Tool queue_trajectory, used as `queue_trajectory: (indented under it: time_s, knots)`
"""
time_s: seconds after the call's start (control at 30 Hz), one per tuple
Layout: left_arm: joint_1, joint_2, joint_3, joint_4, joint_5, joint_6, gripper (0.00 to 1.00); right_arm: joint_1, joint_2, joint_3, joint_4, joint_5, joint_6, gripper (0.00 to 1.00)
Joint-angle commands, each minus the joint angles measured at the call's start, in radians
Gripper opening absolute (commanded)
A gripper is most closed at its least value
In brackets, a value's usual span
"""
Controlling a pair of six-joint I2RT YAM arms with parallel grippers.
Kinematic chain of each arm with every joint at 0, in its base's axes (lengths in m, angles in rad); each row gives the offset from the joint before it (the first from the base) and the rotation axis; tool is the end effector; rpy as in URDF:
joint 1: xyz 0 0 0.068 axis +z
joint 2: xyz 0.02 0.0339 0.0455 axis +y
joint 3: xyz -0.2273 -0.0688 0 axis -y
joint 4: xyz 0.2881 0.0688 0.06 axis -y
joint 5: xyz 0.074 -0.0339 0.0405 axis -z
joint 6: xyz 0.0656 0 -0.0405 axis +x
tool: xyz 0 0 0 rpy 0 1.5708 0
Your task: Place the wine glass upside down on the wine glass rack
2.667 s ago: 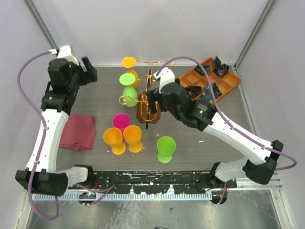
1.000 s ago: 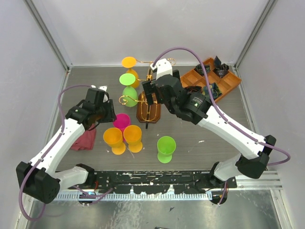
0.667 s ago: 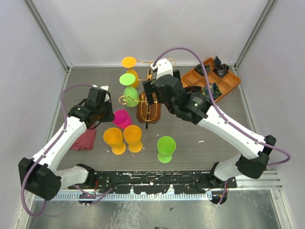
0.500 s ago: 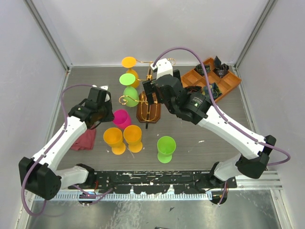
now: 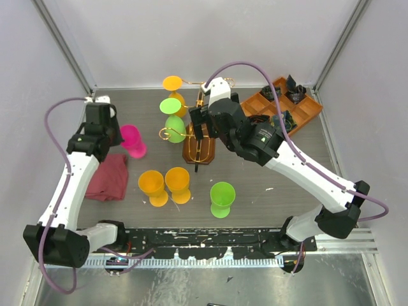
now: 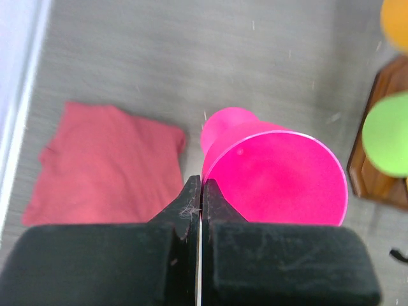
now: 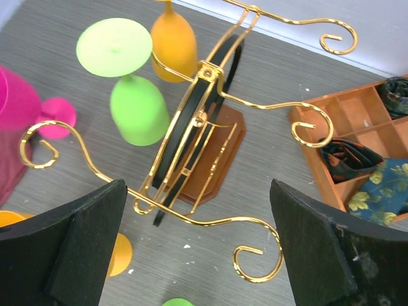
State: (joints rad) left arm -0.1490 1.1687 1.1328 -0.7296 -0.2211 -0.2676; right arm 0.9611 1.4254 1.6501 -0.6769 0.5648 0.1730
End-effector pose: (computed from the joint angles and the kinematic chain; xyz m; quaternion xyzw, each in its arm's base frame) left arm 0.3192 -0.0334 0.2767 -0.0973 0.9102 0.0188 0.4020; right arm 0.2412 0.2840 0.4045 -0.1760 0.8084 0.0745 0.5567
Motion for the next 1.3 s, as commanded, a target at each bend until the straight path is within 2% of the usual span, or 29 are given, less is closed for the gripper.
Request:
queue_trajectory:
  time_s: [0.0, 0.2, 0.3, 0.43, 0.57, 0.73, 0.9, 1.1, 1.27]
  knots:
    - [0.038, -0.013, 0.153, 0.144, -0.055, 0.113, 0.0, 0.0, -0.009, 0.073, 0.092, -0.095, 0.062, 0.99]
    - [0.04, 0.132, 0.419, 0.248, -0.022, 0.171, 0.0, -0.01, 0.051, 0.152, 0.143, -0.251, 0.109, 0.98]
    - [0.04, 0.141, 0.453, 0.435, 0.031, 0.186, 0.0, -0.019, 0.063, 0.183, 0.186, -0.314, 0.136, 0.98]
    - [0.04, 0.145, 0.443, 0.699, 0.123, 0.198, 0.0, -0.064, 0.036, 0.158, 0.345, -0.455, 0.211, 0.95]
    - [0.041, 0.135, 0.378, 0.944, 0.162, 0.183, 0.0, -0.147, 0.007, 0.116, 0.546, -0.6, 0.337, 0.94]
    - [0.039, 0.144, 0.312, 1.202, 0.237, 0.093, 0.0, -0.232, 0.014, 0.081, 0.789, -0.72, 0.515, 0.94]
    - [0.021, 0.138, 0.166, 1.57, 0.289, 0.021, 0.0, -0.307, 0.062, 0.063, 0.997, -0.802, 0.705, 0.93]
    - [-0.028, 0.128, 0.071, 1.75, 0.3, 0.005, 0.0, -0.343, 0.149, 0.061, 1.215, -0.832, 0.885, 0.93]
    - [-0.069, 0.157, 0.044, 1.872, 0.317, -0.007, 0.0, -0.344, 0.247, 0.138, 1.231, -0.853, 0.944, 0.92]
